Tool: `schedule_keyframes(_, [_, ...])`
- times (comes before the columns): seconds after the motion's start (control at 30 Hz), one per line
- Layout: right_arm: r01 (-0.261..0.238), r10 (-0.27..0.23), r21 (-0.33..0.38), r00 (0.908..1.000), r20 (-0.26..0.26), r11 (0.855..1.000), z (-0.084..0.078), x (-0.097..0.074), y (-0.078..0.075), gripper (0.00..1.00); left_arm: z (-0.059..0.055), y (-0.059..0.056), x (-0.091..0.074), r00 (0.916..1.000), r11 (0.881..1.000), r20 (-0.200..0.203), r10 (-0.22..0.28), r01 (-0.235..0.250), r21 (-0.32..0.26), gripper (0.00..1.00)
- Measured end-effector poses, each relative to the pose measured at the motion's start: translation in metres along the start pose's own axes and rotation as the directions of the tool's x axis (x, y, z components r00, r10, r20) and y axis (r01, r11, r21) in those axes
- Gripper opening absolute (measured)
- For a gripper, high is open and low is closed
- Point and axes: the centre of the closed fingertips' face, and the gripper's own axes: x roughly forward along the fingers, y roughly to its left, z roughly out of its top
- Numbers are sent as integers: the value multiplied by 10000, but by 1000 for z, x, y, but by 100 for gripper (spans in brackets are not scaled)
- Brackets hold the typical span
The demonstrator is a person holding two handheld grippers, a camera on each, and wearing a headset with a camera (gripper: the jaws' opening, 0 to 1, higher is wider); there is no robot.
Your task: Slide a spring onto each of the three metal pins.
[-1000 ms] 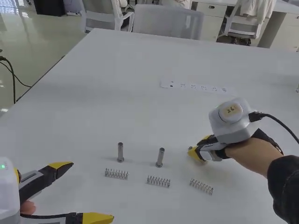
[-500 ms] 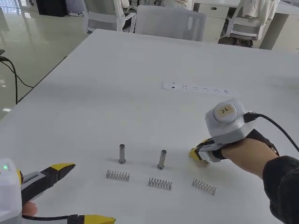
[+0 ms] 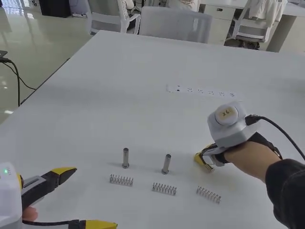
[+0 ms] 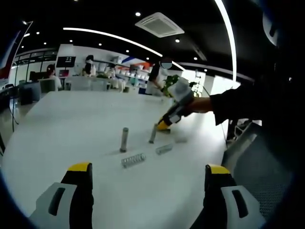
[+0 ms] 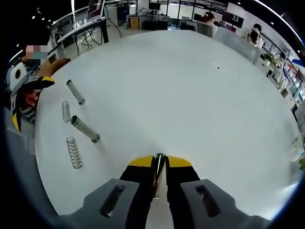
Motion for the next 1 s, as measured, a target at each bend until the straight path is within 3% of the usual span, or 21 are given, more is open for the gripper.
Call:
schedule_keyframes(0.13, [45, -41, 410, 9999, -99, 9991, 0, 0, 1, 6, 0, -1, 1, 10000, 10000, -2, -22, 22, 11, 94])
schedule_keyframes(0.37, [229, -223, 530, 9997, -123, 9983, -1, 0, 1, 5, 1, -1, 1, 10000, 10000, 7, -36, 36, 31, 94])
schedule_keyframes(1.0, [364, -398, 664, 9979, 507, 9971, 0, -28, 4, 5, 2, -4, 1, 10000, 9999, 28, -88, 88, 132, 94])
